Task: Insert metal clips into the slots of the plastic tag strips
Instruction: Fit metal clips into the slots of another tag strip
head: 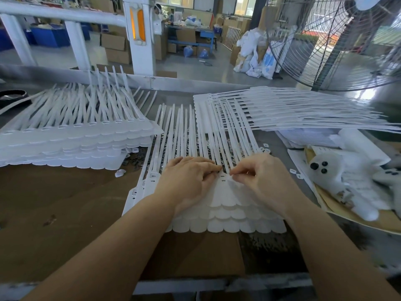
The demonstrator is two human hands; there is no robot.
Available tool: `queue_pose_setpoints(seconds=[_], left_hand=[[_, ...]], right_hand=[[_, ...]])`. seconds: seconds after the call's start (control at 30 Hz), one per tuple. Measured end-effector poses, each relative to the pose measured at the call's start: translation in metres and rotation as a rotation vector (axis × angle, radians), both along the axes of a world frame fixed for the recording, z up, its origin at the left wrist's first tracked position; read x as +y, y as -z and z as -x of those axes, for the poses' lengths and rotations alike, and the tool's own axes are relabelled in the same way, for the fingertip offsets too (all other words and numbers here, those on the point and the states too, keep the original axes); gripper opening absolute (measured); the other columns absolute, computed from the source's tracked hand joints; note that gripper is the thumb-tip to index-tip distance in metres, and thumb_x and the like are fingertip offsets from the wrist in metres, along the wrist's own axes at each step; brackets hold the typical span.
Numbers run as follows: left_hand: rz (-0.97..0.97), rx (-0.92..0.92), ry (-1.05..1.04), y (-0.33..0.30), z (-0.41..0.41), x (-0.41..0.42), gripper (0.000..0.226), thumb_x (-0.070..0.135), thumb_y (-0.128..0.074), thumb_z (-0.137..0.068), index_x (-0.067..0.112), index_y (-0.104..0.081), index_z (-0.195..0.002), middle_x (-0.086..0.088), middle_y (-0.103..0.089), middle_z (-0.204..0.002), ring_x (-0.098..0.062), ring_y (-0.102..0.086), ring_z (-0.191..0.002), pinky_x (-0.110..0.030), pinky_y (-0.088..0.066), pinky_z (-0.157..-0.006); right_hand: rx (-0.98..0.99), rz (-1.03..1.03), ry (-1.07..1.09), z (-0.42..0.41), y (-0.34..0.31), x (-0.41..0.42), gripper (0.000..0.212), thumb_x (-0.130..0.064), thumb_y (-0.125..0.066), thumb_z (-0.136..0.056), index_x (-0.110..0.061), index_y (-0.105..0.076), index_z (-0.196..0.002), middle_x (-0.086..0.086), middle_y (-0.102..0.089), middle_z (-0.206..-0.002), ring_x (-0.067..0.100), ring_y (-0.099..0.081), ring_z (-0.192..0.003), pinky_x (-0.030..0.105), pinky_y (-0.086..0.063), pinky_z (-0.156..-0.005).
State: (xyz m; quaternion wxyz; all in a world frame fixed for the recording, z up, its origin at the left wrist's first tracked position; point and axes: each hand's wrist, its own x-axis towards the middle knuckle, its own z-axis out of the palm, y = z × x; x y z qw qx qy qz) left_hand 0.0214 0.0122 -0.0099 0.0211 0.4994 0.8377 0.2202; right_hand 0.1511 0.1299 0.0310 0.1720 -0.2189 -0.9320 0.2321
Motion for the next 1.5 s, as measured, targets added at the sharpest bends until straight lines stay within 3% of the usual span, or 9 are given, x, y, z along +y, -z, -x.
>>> queue_pose_setpoints(seconds=[0.13,0.27,0.43,0.63,0.83,1.03,1.2,1.37,1.5], left_hand=[[0.018,0.000,-0.002,-0.001,0.000,0.000,0.034,0.048,-0.033,-0.097,0.049,-0.049,-0.127,0.027,-0.046,-0.134,0.000,-0.034,-0.127,-0.027,-0.010,-0.109],[0.025,-0.008,0.003,-0.003,0.000,0.000,0.034,0.047,-0.033,-0.097,0.049,-0.048,-0.128,0.027,-0.045,-0.135,-0.001,-0.034,-0.127,-0.027,-0.010,-0.108],[0.015,-0.011,0.002,-0.003,0.000,0.000,0.034,0.047,-0.033,-0.097,0.049,-0.049,-0.127,0.027,-0.045,-0.135,-0.001,-0.034,-0.127,-0.029,-0.011,-0.110],[0.010,-0.012,0.008,-0.003,0.000,0.000,0.034,0.046,-0.034,-0.097,0.049,-0.049,-0.127,0.027,-0.045,-0.135,-0.001,-0.034,-0.127,-0.029,-0.011,-0.110],[0.002,-0.006,0.004,-0.002,0.001,0.001,0.034,0.048,-0.034,-0.097,0.050,-0.048,-0.127,0.027,-0.045,-0.135,0.000,-0.034,-0.127,-0.029,-0.011,-0.110],[-0.002,0.001,0.002,-0.001,0.001,0.001,0.034,0.048,-0.034,-0.097,0.050,-0.048,-0.127,0.027,-0.046,-0.135,0.000,-0.034,-0.126,-0.028,-0.011,-0.109],[-0.007,-0.006,0.005,-0.001,0.001,0.000,0.033,0.047,-0.034,-0.097,0.050,-0.049,-0.127,0.027,-0.046,-0.134,0.000,-0.035,-0.126,-0.028,-0.011,-0.109],[-0.007,-0.007,0.010,-0.001,0.001,0.000,0.034,0.048,-0.033,-0.097,0.049,-0.049,-0.127,0.028,-0.046,-0.133,0.001,-0.034,-0.126,-0.027,-0.011,-0.107],[-0.014,-0.010,0.012,-0.001,0.001,0.000,0.034,0.048,-0.034,-0.097,0.049,-0.050,-0.127,0.028,-0.046,-0.133,0.000,-0.035,-0.126,-0.027,-0.012,-0.107]], right_hand=[[0.081,-0.048,0.039,-0.010,0.003,0.001,0.011,-0.012,-0.065,-0.085,-0.017,-0.075,-0.089,-0.005,-0.069,-0.081,0.007,-0.060,-0.075,0.012,-0.045,-0.071],[0.094,-0.036,0.009,-0.018,0.004,0.001,0.013,-0.008,-0.067,-0.082,-0.015,-0.076,-0.087,-0.008,-0.069,-0.077,-0.001,-0.058,-0.069,0.003,-0.043,-0.069],[0.069,-0.068,-0.049,-0.024,0.005,-0.001,0.012,-0.006,-0.070,-0.080,-0.015,-0.077,-0.083,-0.004,-0.073,-0.079,0.009,-0.065,-0.074,0.028,-0.053,-0.075],[0.094,0.003,-0.043,-0.025,0.008,0.000,0.007,-0.013,-0.074,-0.078,-0.019,-0.076,-0.081,-0.013,-0.069,-0.072,-0.004,-0.062,-0.069,0.007,-0.048,-0.068],[0.126,0.064,0.047,-0.023,0.011,-0.001,0.015,-0.009,-0.075,-0.074,-0.023,-0.069,-0.074,-0.013,-0.065,-0.069,-0.002,-0.060,-0.067,0.007,-0.046,-0.065],[0.158,0.187,0.109,-0.022,0.012,0.003,0.015,-0.006,-0.070,-0.078,-0.018,-0.074,-0.087,-0.011,-0.068,-0.077,-0.002,-0.063,-0.074,0.006,-0.047,-0.070],[0.213,0.258,0.207,-0.024,0.009,0.012,0.009,-0.008,-0.069,-0.081,-0.017,-0.072,-0.082,-0.008,-0.068,-0.074,-0.001,-0.060,-0.065,0.004,-0.044,-0.060],[0.198,0.236,0.253,-0.022,0.006,0.021,0.014,-0.007,-0.067,-0.083,-0.020,-0.066,-0.078,-0.005,-0.065,-0.072,0.006,-0.059,-0.065,0.019,-0.047,-0.066],[0.153,0.228,0.254,-0.021,0.005,0.025,0.013,-0.008,-0.065,-0.085,-0.020,-0.065,-0.080,-0.007,-0.065,-0.077,0.002,-0.059,-0.069,0.012,-0.043,-0.063]])
